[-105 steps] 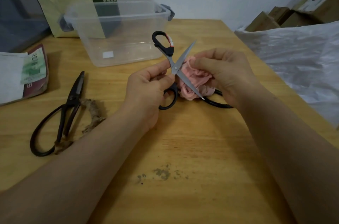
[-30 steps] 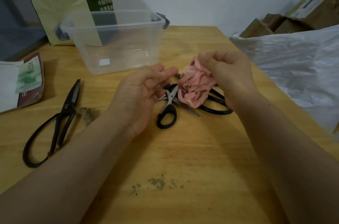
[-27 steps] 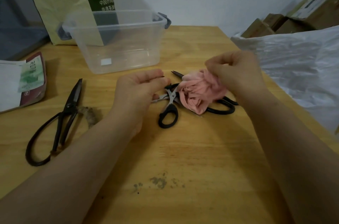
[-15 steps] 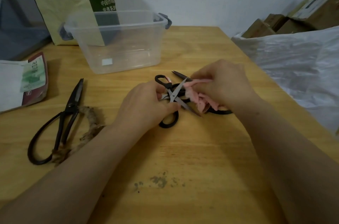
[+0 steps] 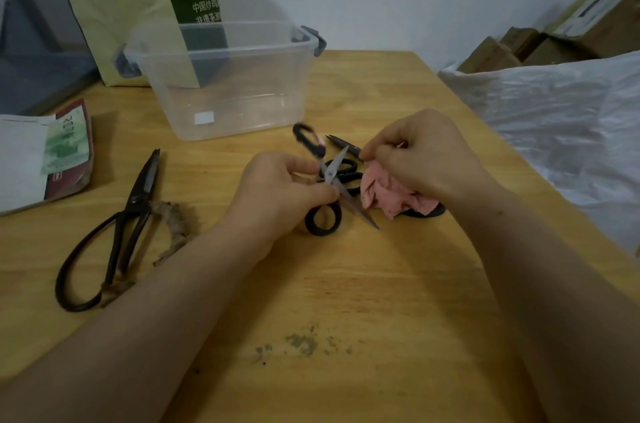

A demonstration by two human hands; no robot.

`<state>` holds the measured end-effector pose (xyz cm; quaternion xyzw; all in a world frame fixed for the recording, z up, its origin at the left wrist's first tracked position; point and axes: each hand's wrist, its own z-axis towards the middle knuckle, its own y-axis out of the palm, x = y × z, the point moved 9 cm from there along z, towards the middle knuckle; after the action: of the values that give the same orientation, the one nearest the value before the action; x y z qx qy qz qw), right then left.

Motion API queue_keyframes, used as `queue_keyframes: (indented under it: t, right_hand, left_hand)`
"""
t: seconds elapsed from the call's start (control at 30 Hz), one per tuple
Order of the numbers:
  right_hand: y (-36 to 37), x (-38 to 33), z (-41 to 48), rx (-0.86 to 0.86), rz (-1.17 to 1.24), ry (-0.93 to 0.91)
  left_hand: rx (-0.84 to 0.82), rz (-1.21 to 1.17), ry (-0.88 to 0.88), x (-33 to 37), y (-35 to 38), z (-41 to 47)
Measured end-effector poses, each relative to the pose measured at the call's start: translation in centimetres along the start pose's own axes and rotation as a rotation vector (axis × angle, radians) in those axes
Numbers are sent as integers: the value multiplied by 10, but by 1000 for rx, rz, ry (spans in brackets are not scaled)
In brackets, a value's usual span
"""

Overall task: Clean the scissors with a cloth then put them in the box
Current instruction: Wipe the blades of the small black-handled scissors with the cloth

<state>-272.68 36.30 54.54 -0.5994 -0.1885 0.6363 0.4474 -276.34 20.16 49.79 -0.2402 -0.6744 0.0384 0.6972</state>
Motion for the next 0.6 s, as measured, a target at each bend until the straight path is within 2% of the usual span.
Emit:
queue_keyframes:
  t: [0.1, 0.2, 0.27, 0.37, 0.5, 0.6]
  right_hand:
    - [10, 1, 0, -125, 132, 49]
    - [25, 1, -7, -308, 268, 104]
    - [27, -1, -9, -351, 360, 96]
    - [21, 3, -7, -331, 383, 97]
    - [18, 7, -8, -303, 251, 130]
    - [-4, 4, -5, -87, 120, 116]
  left_hand:
    - [29, -290, 21, 3, -5, 0]
    - [17, -425, 55, 6, -6, 2]
    - [-13, -476, 53, 6, -2, 3]
    - [-20, -496, 87, 8, -2, 2]
    - [113, -509, 126, 12, -16, 1]
    - [71, -590, 88, 13, -11, -1]
